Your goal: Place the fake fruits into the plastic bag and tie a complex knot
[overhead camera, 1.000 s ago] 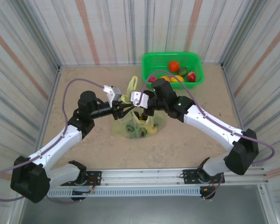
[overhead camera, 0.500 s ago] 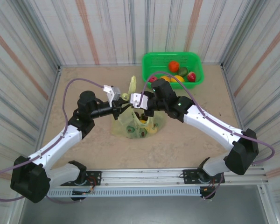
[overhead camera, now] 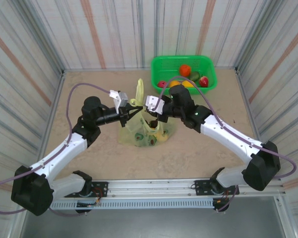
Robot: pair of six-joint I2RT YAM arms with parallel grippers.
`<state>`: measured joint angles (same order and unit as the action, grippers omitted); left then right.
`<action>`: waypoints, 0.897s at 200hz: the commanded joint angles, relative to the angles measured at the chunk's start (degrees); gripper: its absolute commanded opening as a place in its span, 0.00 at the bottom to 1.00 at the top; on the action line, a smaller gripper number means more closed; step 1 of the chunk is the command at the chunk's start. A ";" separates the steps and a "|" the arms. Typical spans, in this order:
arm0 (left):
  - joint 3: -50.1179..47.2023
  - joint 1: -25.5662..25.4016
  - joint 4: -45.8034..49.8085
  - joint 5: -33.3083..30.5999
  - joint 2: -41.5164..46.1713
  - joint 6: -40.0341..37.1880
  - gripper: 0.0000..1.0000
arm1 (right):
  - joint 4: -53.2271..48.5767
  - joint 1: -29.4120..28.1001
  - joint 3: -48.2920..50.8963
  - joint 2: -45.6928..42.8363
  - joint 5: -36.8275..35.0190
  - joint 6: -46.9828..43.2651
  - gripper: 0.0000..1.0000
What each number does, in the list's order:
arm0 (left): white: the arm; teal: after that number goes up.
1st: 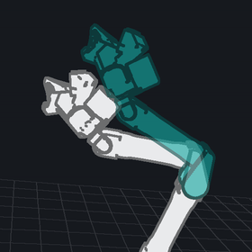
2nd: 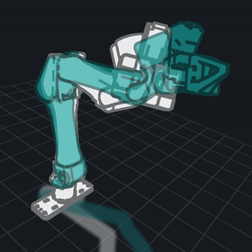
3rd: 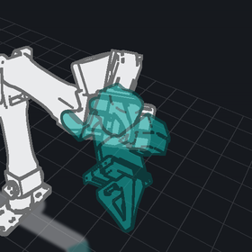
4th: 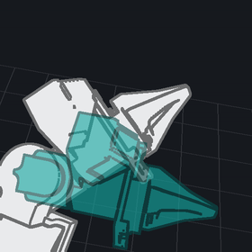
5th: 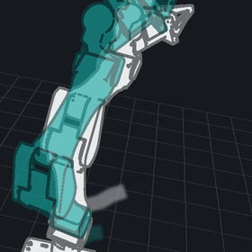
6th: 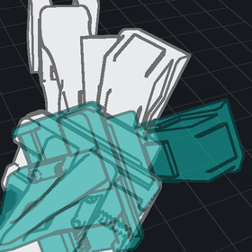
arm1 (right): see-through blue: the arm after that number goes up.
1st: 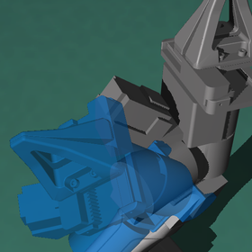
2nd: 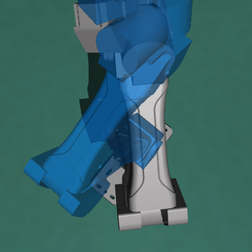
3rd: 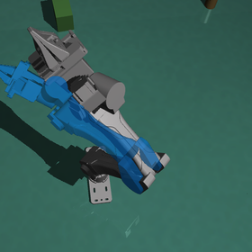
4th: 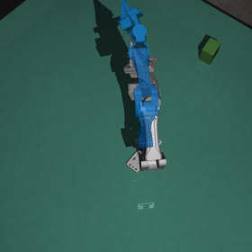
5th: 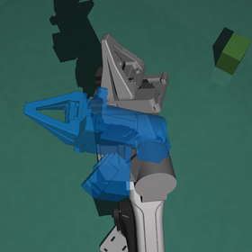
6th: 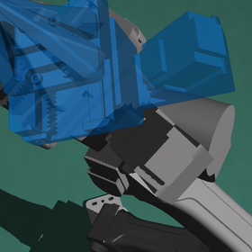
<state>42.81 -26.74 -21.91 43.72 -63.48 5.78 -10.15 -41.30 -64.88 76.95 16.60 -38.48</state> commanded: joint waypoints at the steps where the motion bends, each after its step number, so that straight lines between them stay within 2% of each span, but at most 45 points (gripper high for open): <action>1: 1.66 -0.22 -2.87 1.36 -0.53 -1.41 0.00 | 1.80 0.61 2.07 -3.56 0.65 1.11 0.39; 16: 1.67 -0.24 -2.46 1.36 -0.85 -2.37 0.00 | 2.60 3.19 3.04 -6.42 6.14 4.43 0.45; 30: 1.12 -0.24 -1.87 1.35 -0.82 -3.74 0.00 | 3.93 6.64 3.10 -8.57 14.36 10.25 0.52; 48: 0.55 -0.25 -1.09 1.75 -0.57 -5.20 0.00 | 8.28 9.74 2.24 -9.50 21.37 26.13 0.63; 67: -0.42 -0.45 -0.65 1.91 0.40 -6.84 0.00 | 4.35 10.23 -4.03 -6.96 18.78 40.41 0.57; 81: -0.67 -1.41 1.46 1.09 1.46 -9.52 0.00 | -2.35 10.67 -10.04 -3.95 17.33 46.30 0.48; 92: -0.45 -2.59 4.30 -0.11 2.23 -12.68 0.00 | -4.79 10.97 -13.04 -2.14 19.51 49.39 0.41; 102: -0.21 -3.50 6.13 -1.10 2.65 -14.71 0.00 | -4.94 10.45 -14.05 -1.58 20.26 52.01 0.43; 113: -0.31 -3.86 6.55 -1.70 2.89 -15.28 0.00 | -7.12 10.00 -16.36 -1.05 19.05 57.04 0.51; 139: -0.35 -4.08 6.36 -2.22 3.04 -15.33 0.00 | -13.58 11.32 -22.96 2.25 24.45 65.24 0.58; 160: -0.13 -4.10 6.43 -2.13 2.93 -15.34 0.00 | -17.26 10.70 -25.64 3.24 26.84 67.08 0.60; 179: -0.09 -4.19 6.40 -2.07 2.92 -15.34 0.00 | -23.80 9.17 -29.32 4.80 24.49 65.48 0.62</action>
<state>42.72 -30.63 -16.23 41.95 -61.58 -7.81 -23.73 -30.79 -89.58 80.09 40.27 23.59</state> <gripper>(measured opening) 0.049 0.613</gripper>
